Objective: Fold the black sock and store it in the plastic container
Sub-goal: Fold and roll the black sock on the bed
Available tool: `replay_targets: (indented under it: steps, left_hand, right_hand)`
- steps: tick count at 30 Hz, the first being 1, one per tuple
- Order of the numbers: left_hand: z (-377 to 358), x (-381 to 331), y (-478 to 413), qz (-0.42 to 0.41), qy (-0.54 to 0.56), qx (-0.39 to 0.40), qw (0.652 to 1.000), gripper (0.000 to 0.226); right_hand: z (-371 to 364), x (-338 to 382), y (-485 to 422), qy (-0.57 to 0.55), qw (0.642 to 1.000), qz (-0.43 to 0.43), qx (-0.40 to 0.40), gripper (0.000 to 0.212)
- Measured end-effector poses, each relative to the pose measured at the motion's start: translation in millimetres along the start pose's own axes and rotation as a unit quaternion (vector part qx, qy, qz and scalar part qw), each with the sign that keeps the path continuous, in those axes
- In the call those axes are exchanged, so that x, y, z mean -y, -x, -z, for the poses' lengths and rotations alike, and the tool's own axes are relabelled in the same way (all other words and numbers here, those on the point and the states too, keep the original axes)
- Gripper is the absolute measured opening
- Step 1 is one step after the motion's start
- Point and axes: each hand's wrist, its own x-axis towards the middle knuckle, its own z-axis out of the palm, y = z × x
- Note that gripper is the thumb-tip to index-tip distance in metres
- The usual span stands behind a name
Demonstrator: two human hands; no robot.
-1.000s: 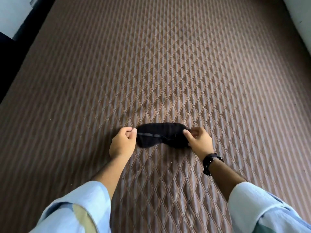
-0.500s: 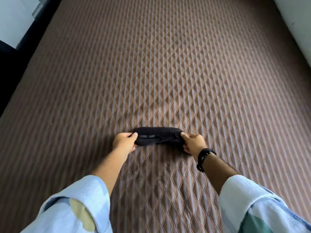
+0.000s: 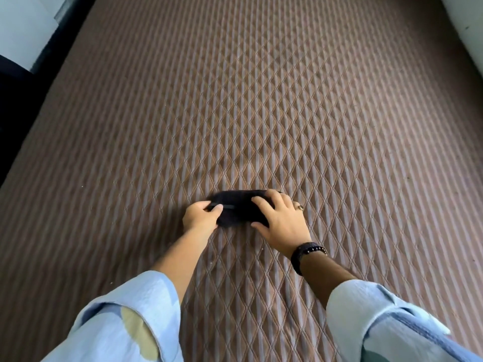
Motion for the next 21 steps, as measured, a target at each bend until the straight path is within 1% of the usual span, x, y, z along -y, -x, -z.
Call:
replay_targets:
  steps: [1,3,6,8,9,10,12,14,16,17,18,20,21]
  left_hand:
    - [1,1,-1,-0.003,-0.002,0.001,1.0,0.046]
    - [2,3,-3,-0.005,-0.004,0.002,1.0,0.046]
    - [3,4,-4,-0.009,-0.011,0.006,1.0,0.045]
    - [3,3,-3,-0.012,-0.006,0.01,1.0,0.045]
    - [3,3,-2,-0.012,-0.003,0.009,1.0,0.045]
    - [3,2,0,-0.01,-0.001,0.004,1.0,0.045]
    - [1,1,6,-0.011,0.008,-0.016,1.0,0.045]
    - [-3,-5,16,-0.032,0.02,-0.035,0.999,0.043]
    - [-9,-13,30,-0.07,0.027,-0.043,0.996,0.039]
    - [-13,-18,36,-0.094,0.022,-0.046,0.994,0.035]
    - [-17,-22,43,-0.12,0.015,-0.046,0.992,0.032]
    - [-26,-28,56,-0.166,-0.008,-0.036,0.985,0.03]
    - [-32,-31,62,-0.191,-0.025,-0.028,0.981,0.029]
  right_hand:
    - [-2,0,-3,0.019,1.0,0.007,0.023,0.046]
    - [-5,-1,-9,0.035,0.999,0.012,0.023,0.031]
    - [-3,-2,-17,0.041,0.999,0.011,-0.008,0.021]
    - [0,-1,-22,0.032,0.999,-0.006,-0.042,0.016]
    - [1,0,-24,0.018,0.999,-0.022,-0.043,0.015]
    - [1,2,-26,-0.011,0.999,-0.04,-0.03,0.015]
    - [0,5,-26,-0.091,0.993,-0.073,0.026,0.022]
    - [-4,6,-23,-0.155,0.982,-0.093,0.059,0.027]
    - [-1,4,-17,-0.235,0.96,-0.134,0.07,0.028]
    - [0,2,-14,-0.282,0.945,-0.153,0.067,0.025]
    - [2,-1,-10,-0.315,0.933,-0.168,0.045,0.019]
    - [5,-10,-1,-0.338,0.916,-0.207,-0.056,0.007]
    - [5,-17,3,-0.345,0.898,-0.249,-0.11,0.006]
